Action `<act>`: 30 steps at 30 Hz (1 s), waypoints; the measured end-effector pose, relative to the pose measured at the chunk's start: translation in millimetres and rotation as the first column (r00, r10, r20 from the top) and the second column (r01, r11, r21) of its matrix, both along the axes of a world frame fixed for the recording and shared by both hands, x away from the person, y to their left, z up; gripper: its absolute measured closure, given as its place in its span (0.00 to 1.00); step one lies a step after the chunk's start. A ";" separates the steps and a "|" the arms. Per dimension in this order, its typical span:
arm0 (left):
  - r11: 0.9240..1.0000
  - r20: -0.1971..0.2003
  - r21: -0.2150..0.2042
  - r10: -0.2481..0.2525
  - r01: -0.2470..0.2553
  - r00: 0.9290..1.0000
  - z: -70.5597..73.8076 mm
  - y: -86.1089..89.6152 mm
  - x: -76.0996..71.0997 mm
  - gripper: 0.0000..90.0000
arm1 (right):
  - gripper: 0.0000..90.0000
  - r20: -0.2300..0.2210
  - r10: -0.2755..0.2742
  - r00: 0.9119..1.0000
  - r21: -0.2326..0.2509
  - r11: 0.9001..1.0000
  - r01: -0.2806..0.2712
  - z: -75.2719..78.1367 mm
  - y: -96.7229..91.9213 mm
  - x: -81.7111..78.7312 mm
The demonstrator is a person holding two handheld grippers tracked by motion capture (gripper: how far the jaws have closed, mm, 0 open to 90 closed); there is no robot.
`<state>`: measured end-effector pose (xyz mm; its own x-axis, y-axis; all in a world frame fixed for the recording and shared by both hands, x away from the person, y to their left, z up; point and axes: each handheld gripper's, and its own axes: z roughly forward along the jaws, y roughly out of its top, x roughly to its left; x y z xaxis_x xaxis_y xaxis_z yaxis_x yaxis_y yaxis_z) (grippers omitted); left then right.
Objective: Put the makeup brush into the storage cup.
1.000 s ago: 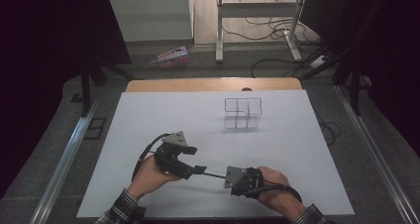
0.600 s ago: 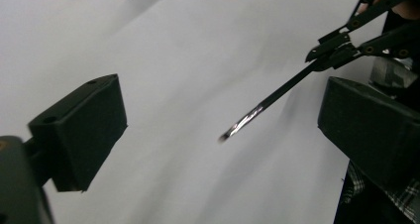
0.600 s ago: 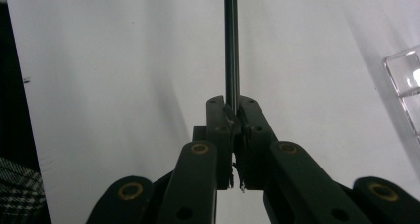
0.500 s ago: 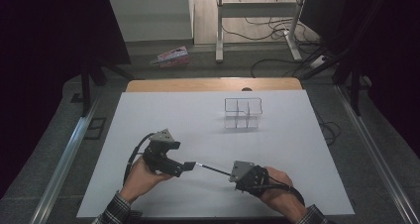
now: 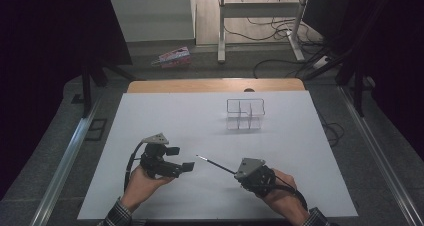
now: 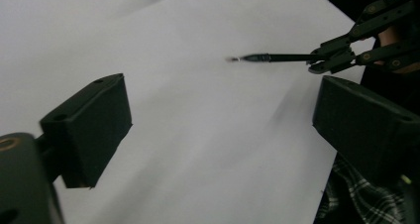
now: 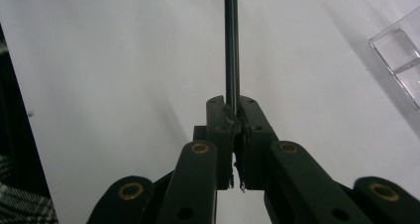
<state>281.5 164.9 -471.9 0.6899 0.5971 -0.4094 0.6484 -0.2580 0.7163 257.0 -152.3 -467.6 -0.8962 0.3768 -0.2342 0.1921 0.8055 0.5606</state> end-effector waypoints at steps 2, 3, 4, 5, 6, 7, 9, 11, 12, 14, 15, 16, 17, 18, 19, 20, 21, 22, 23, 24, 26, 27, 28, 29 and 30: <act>1.000 -0.013 -0.030 -0.003 0.002 1.000 -1.1 -0.5 -0.8 0.15 | 0.95 -0.003 -0.005 1.000 0.027 1.000 0.005 0.6 -0.2 0.3; 0.999 -0.012 -0.039 -0.008 0.008 1.000 -1.5 -0.8 -1.0 0.17 | 0.95 -0.013 -0.015 1.000 0.048 0.999 0.016 1.1 -0.1 0.0; 0.999 -0.013 -0.049 -0.011 0.010 1.000 -1.8 -1.3 -1.4 0.17 | 0.95 -0.013 -0.015 1.000 0.048 0.999 0.016 1.1 -0.1 0.0; 0.998 -0.016 -0.061 -0.013 0.012 1.000 -2.1 -1.8 -1.7 0.19 | 0.95 -0.013 -0.014 1.000 0.060 0.998 0.015 1.2 -0.1 0.1; 0.996 -0.017 -0.082 -0.026 0.024 1.000 -2.6 -2.2 -1.7 0.22 | 0.95 -0.018 -0.019 1.000 0.078 0.997 0.020 1.5 0.1 -0.1; 0.995 -0.018 -0.092 -0.029 0.028 0.999 -2.8 -2.5 -1.7 0.24 | 0.95 -0.022 -0.021 1.000 0.088 0.996 0.023 1.6 0.2 -0.3; 0.994 -0.020 -0.103 -0.034 0.031 0.999 -3.0 -2.7 -1.7 0.25 | 0.95 -0.024 -0.023 0.999 0.098 0.995 0.025 1.8 0.1 -0.4; 0.992 -0.026 -0.123 -0.041 0.037 0.999 -3.4 -3.5 -1.7 0.30 | 0.95 -0.030 -0.025 0.999 0.123 0.992 0.028 1.9 0.4 -0.3; 0.990 -0.031 -0.133 -0.044 0.039 0.999 -3.7 -4.0 -1.7 0.30 | 0.95 -0.030 -0.025 0.999 0.123 0.992 0.028 1.9 0.4 -0.3; 0.987 -0.037 -0.155 -0.052 0.046 0.998 -4.6 -4.8 -1.1 0.36 | 0.95 -0.050 -0.031 0.998 0.146 0.989 0.038 2.1 1.2 -0.9; 0.985 -0.041 -0.163 -0.058 0.050 0.998 -5.0 -5.3 -0.8 0.37 | 0.95 -0.052 -0.032 0.998 0.152 0.988 0.039 2.2 1.6 -0.9; 0.984 -0.047 -0.173 -0.061 0.052 0.997 -5.3 -6.2 -0.8 0.37 | 0.95 -0.052 -0.032 0.998 0.152 0.988 0.039 2.2 1.6 -0.9; 0.982 -0.050 -0.182 -0.064 0.054 0.997 -5.8 -6.9 -0.5 0.39 | 0.95 -0.053 -0.030 0.998 0.159 0.987 0.038 2.3 1.9 -0.8; 0.980 -0.052 -0.191 -0.066 0.055 0.996 -6.4 -7.5 -0.3 0.41 | 0.95 -0.054 -0.027 0.998 0.164 0.986 0.036 2.3 2.2 -0.7; 0.978 -0.061 -0.203 -0.068 0.055 0.996 -6.9 -8.0 -0.2 0.42 | 0.95 -0.058 -0.029 0.998 0.169 0.985 0.038 2.3 2.6 -1.1; 0.975 -0.066 -0.214 -0.072 0.056 0.995 -7.6 -8.2 0.3 0.44 | 0.95 -0.062 -0.030 0.998 0.176 0.983 0.041 2.1 3.4 -1.5; 0.973 -0.072 -0.225 -0.072 0.054 0.995 -8.3 -8.3 0.8 0.46 | 0.95 -0.059 -0.023 0.998 0.176 0.984 0.033 2.0 3.6 -1.2; 0.971 -0.077 -0.234 -0.074 0.054 0.994 -9.1 -8.3 1.5 0.50 | 0.95 -0.066 -0.020 0.998 0.185 0.982 0.032 1.6 4.9 -1.8; 0.969 -0.082 -0.243 -0.076 0.054 0.994 -9.9 -8.1 2.0 0.50 | 0.95 -0.066 -0.020 0.998 0.185 0.982 0.032 1.6 4.9 -1.8; 0.966 -0.087 -0.253 -0.078 0.054 0.993 -10.7 -7.9 2.7 0.52 | 0.95 -0.071 -0.018 0.997 0.189 0.981 0.031 1.4 5.7 -2.2; 0.958 -0.106 -0.282 -0.086 0.054 0.991 -12.9 -7.9 4.0 0.58 | 0.95 -0.073 -0.010 0.997 0.192 0.981 0.023 0.8 8.0 -3.3; 0.958 -0.106 -0.282 -0.086 0.054 0.991 -12.9 -7.9 4.0 0.60 | 0.95 -0.073 -0.010 0.997 0.192 0.981 0.023 0.8 8.0 -3.3; 0.955 -0.112 -0.290 -0.094 0.058 0.989 -13.4 -7.7 4.6 0.60 | 0.95 -0.072 -0.003 0.997 0.195 0.981 0.017 0.6 8.6 -3.4; 0.953 -0.116 -0.299 -0.092 0.054 0.989 -14.1 -8.3 4.8 0.62 | 0.95 -0.070 -0.002 0.998 0.194 0.981 0.016 0.6 9.3 -3.9; 0.951 -0.117 -0.304 -0.099 0.059 0.988 -14.6 -8.1 5.2 0.63 | 0.95 -0.070 0.001 0.998 0.196 0.981 0.012 0.7 9.9 -4.3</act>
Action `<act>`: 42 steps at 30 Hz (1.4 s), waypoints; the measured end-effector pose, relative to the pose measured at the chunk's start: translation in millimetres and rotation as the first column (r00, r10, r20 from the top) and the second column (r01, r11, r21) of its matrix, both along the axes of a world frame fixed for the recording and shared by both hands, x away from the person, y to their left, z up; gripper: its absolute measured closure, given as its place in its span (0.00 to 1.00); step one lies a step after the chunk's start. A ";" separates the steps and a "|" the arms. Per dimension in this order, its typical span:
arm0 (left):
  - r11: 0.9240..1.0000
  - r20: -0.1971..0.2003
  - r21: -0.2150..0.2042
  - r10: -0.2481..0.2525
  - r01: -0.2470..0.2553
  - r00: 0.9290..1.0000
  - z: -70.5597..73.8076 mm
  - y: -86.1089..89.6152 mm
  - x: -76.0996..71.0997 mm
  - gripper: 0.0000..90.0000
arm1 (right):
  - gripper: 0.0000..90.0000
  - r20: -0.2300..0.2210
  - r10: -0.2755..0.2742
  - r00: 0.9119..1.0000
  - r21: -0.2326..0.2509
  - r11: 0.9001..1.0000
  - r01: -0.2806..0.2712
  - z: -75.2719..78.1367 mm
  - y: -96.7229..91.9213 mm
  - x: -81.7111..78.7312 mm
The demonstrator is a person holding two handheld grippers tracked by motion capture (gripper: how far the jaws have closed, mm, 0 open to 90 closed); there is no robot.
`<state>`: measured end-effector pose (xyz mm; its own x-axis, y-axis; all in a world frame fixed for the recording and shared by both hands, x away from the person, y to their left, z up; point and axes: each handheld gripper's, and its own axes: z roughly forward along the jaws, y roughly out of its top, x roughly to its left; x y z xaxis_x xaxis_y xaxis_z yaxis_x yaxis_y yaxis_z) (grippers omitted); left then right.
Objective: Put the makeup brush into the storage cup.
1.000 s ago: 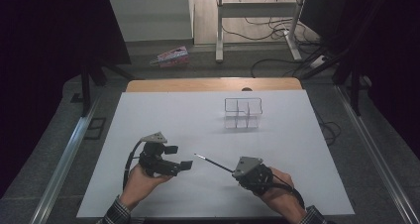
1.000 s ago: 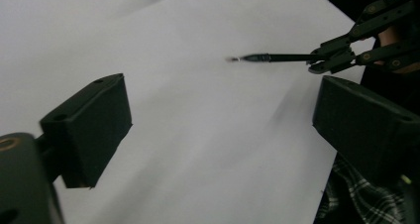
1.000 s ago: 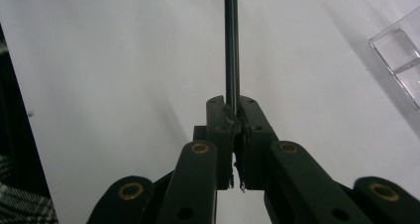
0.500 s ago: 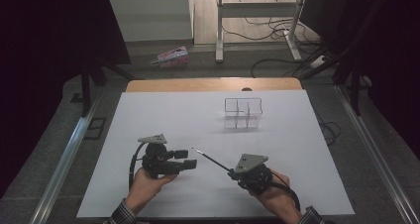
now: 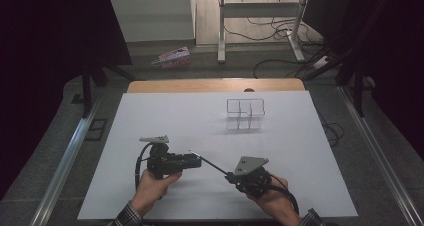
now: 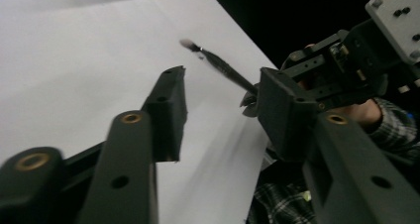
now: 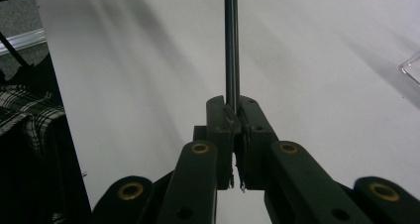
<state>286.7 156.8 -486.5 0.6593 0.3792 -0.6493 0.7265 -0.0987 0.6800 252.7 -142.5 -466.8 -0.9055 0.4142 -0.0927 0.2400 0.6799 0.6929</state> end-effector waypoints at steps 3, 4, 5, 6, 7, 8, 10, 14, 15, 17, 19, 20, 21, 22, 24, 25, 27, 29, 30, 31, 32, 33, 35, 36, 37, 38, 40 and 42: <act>1.000 -0.009 -0.017 -0.004 0.004 1.000 -1.0 -0.3 0.6 0.67 | 0.95 0.000 0.010 1.000 0.006 1.000 -0.010 -0.1 1.6 -0.8; 1.000 -0.013 -0.028 -0.003 0.003 1.000 -1.2 -0.5 0.6 0.68 | 0.95 -0.001 0.012 1.000 0.009 1.000 -0.012 -0.2 2.0 -1.1; 0.999 -0.018 -0.038 -0.002 0.001 1.000 -1.4 -0.7 0.7 0.69 | 0.95 -0.003 0.015 1.000 0.009 1.000 -0.015 -0.4 2.5 -1.3; 0.999 -0.019 -0.039 0.000 -0.001 1.000 -1.3 -0.7 0.7 0.71 | 0.95 -0.003 0.016 1.000 0.009 1.000 -0.016 -0.6 2.9 -1.5; 0.999 -0.019 -0.043 -0.001 0.000 1.000 -1.4 -0.5 0.7 0.72 | 0.95 -0.003 0.017 1.000 0.009 1.000 -0.017 -0.7 3.3 -1.7; 0.999 -0.021 -0.048 0.000 -0.001 1.000 -1.5 -0.3 0.8 0.73 | 0.95 -0.002 0.019 1.000 0.010 1.000 -0.019 -0.8 3.7 -1.9; 0.999 -0.020 -0.047 -0.001 0.000 1.000 -1.4 0.5 0.9 0.76 | 0.95 -0.005 0.023 1.000 0.010 1.000 -0.023 -1.2 4.3 -2.1; 0.998 -0.024 -0.058 -0.006 0.004 1.000 -1.3 1.8 1.3 0.82 | 0.95 -0.009 0.032 0.999 0.004 0.999 -0.032 -2.3 5.3 -2.3; 0.998 -0.025 -0.063 -0.009 0.008 1.000 -1.4 2.2 1.5 0.82 | 0.95 -0.009 0.032 0.999 0.004 0.999 -0.032 -2.3 5.3 -2.3; 0.997 -0.031 -0.074 -0.015 0.012 0.999 -1.4 2.5 1.7 0.84 | 0.95 -0.007 0.035 0.999 0.001 0.999 -0.035 -2.6 5.4 -2.4; 0.994 -0.042 -0.104 -0.027 0.023 0.999 -1.8 2.7 2.0 0.87 | 0.95 -0.007 0.034 0.999 -0.004 0.999 -0.034 -3.1 5.5 -2.2; 0.992 -0.047 -0.119 -0.036 0.030 0.998 -1.9 2.8 2.3 0.89 | 0.95 -0.006 0.034 0.999 -0.008 0.999 -0.034 -3.6 5.6 -2.1; 0.990 -0.050 -0.133 -0.044 0.037 0.998 -1.9 2.6 2.3 0.91 | 0.95 -0.007 0.033 0.999 -0.013 0.999 -0.033 -4.1 5.7 -1.9; 0.988 -0.054 -0.149 -0.050 0.042 0.997 -2.0 2.3 2.2 0.93 | 0.95 -0.008 0.032 0.999 -0.016 0.999 -0.032 -4.7 5.9 -1.7; 0.986 -0.057 -0.162 -0.053 0.043 0.997 -1.1 1.2 1.5 0.95 | 0.95 -0.011 0.031 0.999 -0.020 0.999 -0.031 -5.6 6.4 -1.3; 0.986 -0.053 -0.157 -0.056 0.047 0.997 -0.8 0.8 1.2 0.95 | 0.94 -0.023 0.033 0.999 -0.020 0.999 -0.033 -6.2 6.7 -0.6; 0.987 -0.052 -0.153 -0.052 0.043 0.997 -0.6 0.5 0.8 0.95 | 0.93 -0.030 0.026 0.999 -0.020 0.999 -0.026 -7.4 6.7 -0.2; 0.990 -0.046 -0.135 -0.043 0.037 0.998 -0.1 1.1 0.7 0.95 | 0.88 -0.039 0.022 0.999 -0.018 1.000 -0.023 -7.7 6.5 0.6; 0.990 -0.045 -0.134 -0.039 0.033 0.998 0.0 1.5 0.6 0.95 | 0.86 -0.041 0.022 0.999 -0.013 1.000 -0.023 -7.6 6.2 0.8; 0.992 -0.038 -0.124 -0.033 0.028 0.999 0.6 3.1 0.7 0.95 | 0.83 -0.043 0.021 0.999 -0.013 1.000 -0.022 -6.5 5.8 1.0; 0.992 -0.038 -0.124 -0.033 0.028 0.999 0.6 3.1 0.7 0.95 | 0.83 -0.043 0.021 0.999 -0.013 1.000 -0.022 -6.5 5.8 1.0; 0.993 -0.035 -0.117 -0.031 0.026 0.999 1.4 3.4 0.3 0.95 | 0.81 -0.045 0.020 0.999 -0.011 1.000 -0.021 -6.1 5.7 1.1; 0.995 -0.021 -0.100 -0.028 0.026 0.999 3.0 3.7 -0.3 0.95 | 0.77 -0.055 0.020 0.998 -0.004 1.000 -0.020 -5.6 5.2 1.8; 0.996 -0.014 -0.087 -0.026 0.024 1.000 4.0 3.3 -0.9 0.95 | 0.76 -0.058 0.019 0.998 -0.003 1.000 -0.019 -5.6 5.0 2.3; 0.996 -0.008 -0.080 -0.027 0.026 1.000 4.6 3.3 -1.2 0.95 | 0.74 -0.067 0.015 0.998 0.002 1.000 -0.015 -5.5 5.2 2.3; 0.997 -0.003 -0.072 -0.028 0.028 1.000 5.0 3.3 -1.4 0.95 | 0.73 -0.071 0.014 0.997 0.005 1.000 -0.014 -5.1 5.1 2.6; 0.998 0.005 -0.055 -0.026 0.027 1.000 6.4 2.1 -2.1 0.95 | 0.70 -0.090 0.017 0.996 0.024 1.000 -0.015 -3.8 5.2 3.5; 0.999 0.014 -0.038 -0.034 0.035 0.999 7.4 0.9 -2.3 0.95 | 0.69 -0.097 0.018 0.995 0.027 0.999 -0.016 -3.2 5.4 3.9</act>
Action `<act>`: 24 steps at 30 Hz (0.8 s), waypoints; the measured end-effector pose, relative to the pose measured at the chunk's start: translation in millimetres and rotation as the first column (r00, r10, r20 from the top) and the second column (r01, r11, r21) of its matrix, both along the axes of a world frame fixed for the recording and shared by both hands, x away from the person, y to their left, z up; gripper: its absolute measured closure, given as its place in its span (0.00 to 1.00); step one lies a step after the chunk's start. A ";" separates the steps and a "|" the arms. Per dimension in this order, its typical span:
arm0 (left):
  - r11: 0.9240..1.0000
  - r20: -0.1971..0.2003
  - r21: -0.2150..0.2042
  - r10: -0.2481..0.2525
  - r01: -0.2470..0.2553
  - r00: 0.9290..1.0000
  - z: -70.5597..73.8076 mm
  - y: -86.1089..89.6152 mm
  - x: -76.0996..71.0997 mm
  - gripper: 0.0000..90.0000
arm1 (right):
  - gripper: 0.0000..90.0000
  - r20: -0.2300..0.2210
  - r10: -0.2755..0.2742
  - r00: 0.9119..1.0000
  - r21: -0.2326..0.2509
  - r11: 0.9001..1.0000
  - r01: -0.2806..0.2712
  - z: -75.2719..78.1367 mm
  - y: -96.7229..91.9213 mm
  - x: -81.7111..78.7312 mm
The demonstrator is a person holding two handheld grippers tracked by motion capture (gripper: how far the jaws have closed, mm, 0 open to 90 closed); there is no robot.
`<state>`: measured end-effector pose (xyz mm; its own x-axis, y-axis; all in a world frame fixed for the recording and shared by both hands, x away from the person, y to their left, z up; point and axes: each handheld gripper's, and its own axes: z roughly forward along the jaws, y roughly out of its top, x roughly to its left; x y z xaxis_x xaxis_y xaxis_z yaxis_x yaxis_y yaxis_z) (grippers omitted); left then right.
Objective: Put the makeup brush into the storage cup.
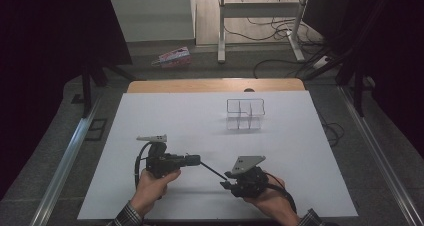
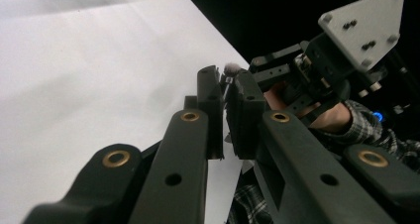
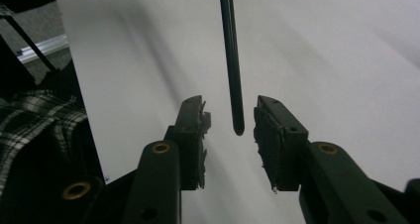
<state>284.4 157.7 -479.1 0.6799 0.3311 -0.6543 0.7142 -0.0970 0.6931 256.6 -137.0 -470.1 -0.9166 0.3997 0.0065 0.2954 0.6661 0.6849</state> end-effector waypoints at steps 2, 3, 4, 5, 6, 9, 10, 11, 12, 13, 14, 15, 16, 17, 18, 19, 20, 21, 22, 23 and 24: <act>1.000 0.008 0.017 -0.010 0.009 1.000 0.9 -2.3 -0.5 0.95 | 0.68 -0.007 0.000 1.000 0.010 1.000 0.000 1.4 0.7 1.1; 1.000 0.011 0.026 -0.012 0.012 1.000 1.5 -3.5 -0.9 0.95 | 0.67 -0.016 0.002 1.000 0.022 1.000 -0.002 3.2 2.1 2.6; 0.999 0.013 0.037 -0.017 0.016 1.000 2.2 -4.9 -1.2 0.95 | 0.67 -0.016 0.002 1.000 0.022 1.000 -0.002 3.2 2.1 2.6; 0.998 0.021 0.050 -0.024 0.023 0.999 2.8 -6.1 -1.4 0.95 | 0.66 -0.020 0.003 1.000 0.025 1.000 -0.002 4.2 3.3 3.1; 0.998 0.024 0.058 -0.031 0.029 0.999 3.3 -7.5 -1.6 0.95 | 0.66 -0.023 0.003 1.000 0.027 1.000 -0.002 5.3 4.6 3.4; 0.996 0.037 0.085 -0.043 0.040 0.998 4.5 -12.0 -2.7 0.95 | 0.68 -0.026 0.016 1.000 0.033 0.999 -0.015 7.9 9.5 4.5; 0.995 0.038 0.089 -0.046 0.042 0.998 4.6 -13.6 -3.0 0.95 | 0.69 -0.023 0.019 1.000 0.029 0.999 -0.019 8.5 11.3 4.8; 0.994 0.038 0.096 -0.049 0.045 0.998 4.8 -15.0 -3.4 0.95 | 0.71 -0.022 0.022 1.000 0.027 0.999 -0.022 9.0 13.0 5.0; 0.994 0.039 0.103 -0.052 0.048 0.998 5.0 -16.5 -3.8 0.95 | 0.72 -0.023 0.028 0.999 0.027 0.999 -0.027 9.2 14.4 5.5; 0.993 0.042 0.108 -0.055 0.051 0.998 5.0 -17.7 -4.0 0.95 | 0.73 -0.024 0.032 0.999 0.023 0.999 -0.031 9.6 15.9 5.8; 0.992 0.041 0.112 -0.058 0.053 0.997 5.2 -19.0 -4.5 0.95 | 0.74 -0.019 0.032 0.999 0.022 0.999 -0.032 10.0 17.3 6.0; 0.992 0.043 0.117 -0.061 0.056 0.997 5.2 -20.1 -4.7 0.95 | 0.75 -0.017 0.034 0.999 0.023 0.999 -0.034 10.6 18.3 6.3; 0.991 0.044 0.119 -0.064 0.058 0.997 5.2 -21.2 -5.0 0.95 | 0.75 -0.019 0.033 0.999 0.029 0.999 -0.033 11.2 19.4 6.7; 0.990 0.045 0.125 -0.066 0.060 0.997 5.3 -22.5 -5.3 0.95 | 0.76 -0.013 0.033 0.999 0.029 0.999 -0.033 12.0 20.1 7.2; 0.989 0.045 0.130 -0.070 0.064 0.997 5.4 -23.5 -5.6 0.95 | 0.77 -0.014 0.032 0.999 0.036 0.999 -0.031 12.7 20.9 7.7; 0.989 0.045 0.131 -0.073 0.067 0.996 5.1 -24.7 -5.8 0.95 | 0.78 -0.015 0.036 0.999 0.041 0.999 -0.035 13.3 21.6 8.6; 0.988 0.046 0.135 -0.078 0.071 0.996 5.0 -25.6 -5.8 0.95 | 0.79 -0.016 0.033 0.999 0.047 0.998 -0.033 13.8 22.6 8.9; 0.988 0.045 0.138 -0.080 0.073 0.996 4.8 -26.6 -6.2 0.95 | 0.81 -0.014 0.036 0.999 0.050 0.998 -0.035 14.1 23.6 9.5; 0.987 0.045 0.143 -0.082 0.075 0.996 4.8 -27.3 -6.4 0.95 | 0.82 -0.014 0.041 0.999 0.049 0.998 -0.040 14.3 24.8 10.0; 0.987 0.045 0.140 -0.083 0.076 0.996 4.6 -27.9 -6.5 0.95 | 0.83 -0.012 0.042 0.999 0.048 0.998 -0.042 14.4 26.0 10.2; 0.987 0.043 0.141 -0.086 0.080 0.995 4.5 -28.3 -6.5 0.95 | 0.83 -0.011 0.044 0.999 0.044 0.998 -0.043 14.5 27.3 10.3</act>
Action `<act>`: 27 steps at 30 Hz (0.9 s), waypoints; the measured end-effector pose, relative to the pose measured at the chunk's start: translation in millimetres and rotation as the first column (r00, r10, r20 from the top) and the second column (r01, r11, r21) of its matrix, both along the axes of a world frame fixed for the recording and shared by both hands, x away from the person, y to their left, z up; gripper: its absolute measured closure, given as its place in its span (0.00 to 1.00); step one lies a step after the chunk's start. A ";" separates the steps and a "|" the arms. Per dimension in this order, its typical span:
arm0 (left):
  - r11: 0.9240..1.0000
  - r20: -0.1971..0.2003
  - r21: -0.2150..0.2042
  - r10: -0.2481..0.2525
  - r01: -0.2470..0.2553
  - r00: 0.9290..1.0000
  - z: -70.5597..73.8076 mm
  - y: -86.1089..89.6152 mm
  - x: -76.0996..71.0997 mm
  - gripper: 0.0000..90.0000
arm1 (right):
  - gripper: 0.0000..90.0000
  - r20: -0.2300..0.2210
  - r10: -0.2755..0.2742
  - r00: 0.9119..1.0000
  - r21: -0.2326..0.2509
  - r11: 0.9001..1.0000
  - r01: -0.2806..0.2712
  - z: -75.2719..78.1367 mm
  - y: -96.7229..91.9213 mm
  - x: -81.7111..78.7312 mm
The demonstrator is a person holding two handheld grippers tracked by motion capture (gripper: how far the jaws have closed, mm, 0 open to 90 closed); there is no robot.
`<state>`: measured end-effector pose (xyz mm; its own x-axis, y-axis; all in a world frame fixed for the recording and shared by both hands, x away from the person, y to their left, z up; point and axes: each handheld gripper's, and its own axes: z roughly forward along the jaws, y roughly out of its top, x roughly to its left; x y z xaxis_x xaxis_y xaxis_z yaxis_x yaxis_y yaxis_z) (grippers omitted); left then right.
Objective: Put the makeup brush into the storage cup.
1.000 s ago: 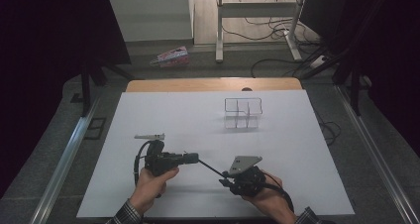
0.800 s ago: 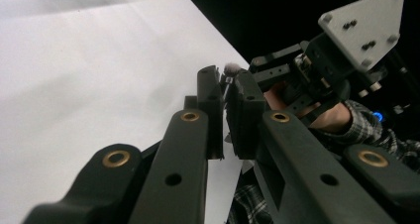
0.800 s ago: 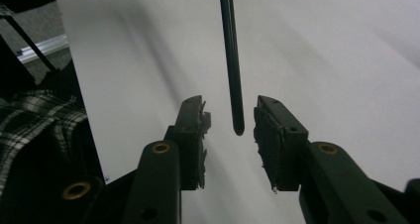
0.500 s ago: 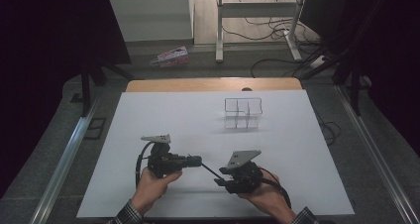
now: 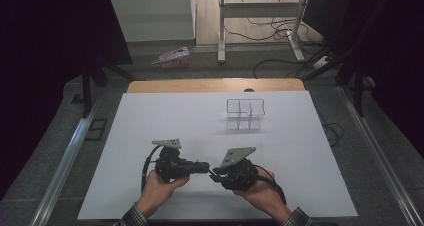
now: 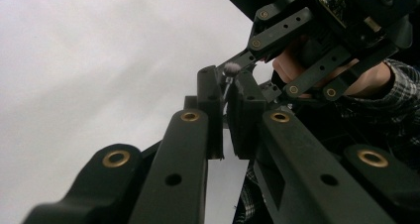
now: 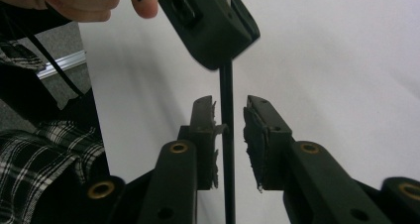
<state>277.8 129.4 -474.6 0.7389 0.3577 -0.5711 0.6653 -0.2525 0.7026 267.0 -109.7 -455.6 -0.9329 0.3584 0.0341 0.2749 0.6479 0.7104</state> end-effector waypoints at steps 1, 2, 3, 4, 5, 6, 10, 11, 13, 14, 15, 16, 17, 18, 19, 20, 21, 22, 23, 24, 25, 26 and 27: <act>1.000 0.002 0.002 -0.002 0.002 1.000 0.0 -0.3 0.0 0.95 | 0.85 0.004 0.004 1.000 -0.003 1.000 -0.004 -0.2 1.1 0.3; 1.000 0.002 0.002 -0.003 0.003 1.000 -0.1 -0.6 -0.1 0.95 | 0.86 0.004 0.005 1.000 -0.008 1.000 -0.005 -0.4 2.2 0.4; 1.000 0.003 0.003 -0.002 0.002 1.000 -0.1 -1.0 -0.3 0.95 | 0.90 0.003 0.008 1.000 -0.010 1.000 -0.008 -0.7 3.0 0.6; 1.000 0.003 0.007 -0.003 0.003 1.000 -0.1 -1.1 -0.2 0.95 | 0.93 0.004 0.016 1.000 -0.012 1.000 -0.016 -1.0 3.4 0.8; 1.000 0.003 0.008 -0.005 0.005 1.000 -0.4 -1.2 0.0 0.95 | 0.94 0.005 0.015 1.000 -0.016 1.000 -0.015 -0.9 4.1 0.1; 1.000 0.006 0.007 -0.008 0.008 1.000 -0.7 -1.2 0.0 0.95 | 0.95 0.016 0.020 1.000 -0.025 0.999 -0.019 -0.8 4.8 -0.6; 1.000 0.023 0.012 0.009 -0.009 1.000 -0.1 -1.4 -0.4 0.83 | 0.95 0.016 0.024 1.000 -0.025 0.999 -0.023 -0.6 3.9 -0.7; 1.000 0.029 0.015 0.015 -0.016 0.999 0.4 -0.6 -0.4 0.78 | 0.95 0.014 0.022 1.000 -0.029 0.999 -0.021 -0.7 3.6 -0.8; 0.999 0.047 0.032 0.029 -0.031 0.998 2.0 0.5 -0.8 0.70 | 0.95 0.013 0.018 1.000 -0.036 0.999 -0.018 -1.4 2.6 -0.7; 0.998 0.057 0.041 0.036 -0.039 0.998 2.7 1.2 -1.2 0.66 | 0.95 0.013 0.018 1.000 -0.038 0.999 -0.017 -1.8 2.0 -0.5; 0.997 0.071 0.056 0.042 -0.046 0.997 3.4 1.8 -1.7 0.62 | 0.95 0.014 0.018 1.000 -0.040 0.999 -0.017 -2.2 1.3 -0.2; 0.996 0.087 0.071 0.048 -0.054 0.995 4.0 2.1 -2.6 0.59 | 0.95 0.013 0.013 1.000 -0.043 0.999 -0.012 -2.5 0.8 -0.2; 0.995 0.102 0.087 0.048 -0.057 0.994 4.3 2.3 -3.2 0.56 | 0.95 0.012 0.011 1.000 -0.045 0.999 -0.011 -2.8 0.1 0.1; 0.993 0.114 0.102 0.051 -0.063 0.992 4.5 2.2 -3.9 0.53 | 0.95 0.013 0.010 1.000 -0.047 0.999 -0.010 -3.0 -0.6 0.5; 0.990 0.127 0.120 0.052 -0.067 0.991 4.7 2.2 -4.5 0.49 | 0.95 0.012 0.007 1.000 -0.049 0.999 -0.007 -3.2 -1.4 0.7; 0.988 0.140 0.138 0.053 -0.072 0.989 4.7 2.1 -5.3 0.47 | 0.95 0.013 0.005 1.000 -0.049 0.999 -0.005 -3.2 -2.1 0.9; 0.985 0.153 0.154 0.054 -0.078 0.987 4.4 1.8 -6.1 0.44 | 0.95 0.014 0.004 1.000 -0.050 0.999 -0.003 -3.2 -3.0 1.2; 0.982 0.164 0.168 0.060 -0.088 0.985 4.1 1.3 -7.2 0.41 | 0.95 0.015 0.002 1.000 -0.050 0.999 -0.001 -3.1 -3.7 1.3; 0.978 0.174 0.187 0.059 -0.092 0.983 3.9 1.5 -7.9 0.39 | 0.95 0.017 0.000 1.000 -0.051 0.999 0.001 -2.9 -4.5 1.3; 0.975 0.180 0.201 0.059 -0.096 0.982 3.7 1.9 -8.6 0.38 | 0.95 0.019 0.000 1.000 -0.051 0.999 0.001 -2.9 -5.3 1.5; 0.972 0.185 0.211 0.061 -0.101 0.981 3.4 2.4 -9.1 0.36 | 0.95 0.022 -0.001 1.000 -0.052 0.999 0.002 -2.9 -6.2 1.5; 0.969 0.192 0.223 0.064 -0.107 0.979 3.2 3.0 -9.6 0.34 | 0.95 0.022 -0.004 1.000 -0.052 0.999 0.005 -3.0 -6.7 1.2; 0.966 0.200 0.233 0.069 -0.116 0.977 3.0 3.6 -10.1 0.32 | 0.95 0.021 -0.005 1.000 -0.052 0.999 0.006 -3.2 -7.3 1.2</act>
<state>267.7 133.0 -471.6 0.7819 0.5396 -0.3121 0.5549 -0.3743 0.7430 268.1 -117.0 -458.8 -0.9311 0.3647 -0.0041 0.2643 0.6823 0.6816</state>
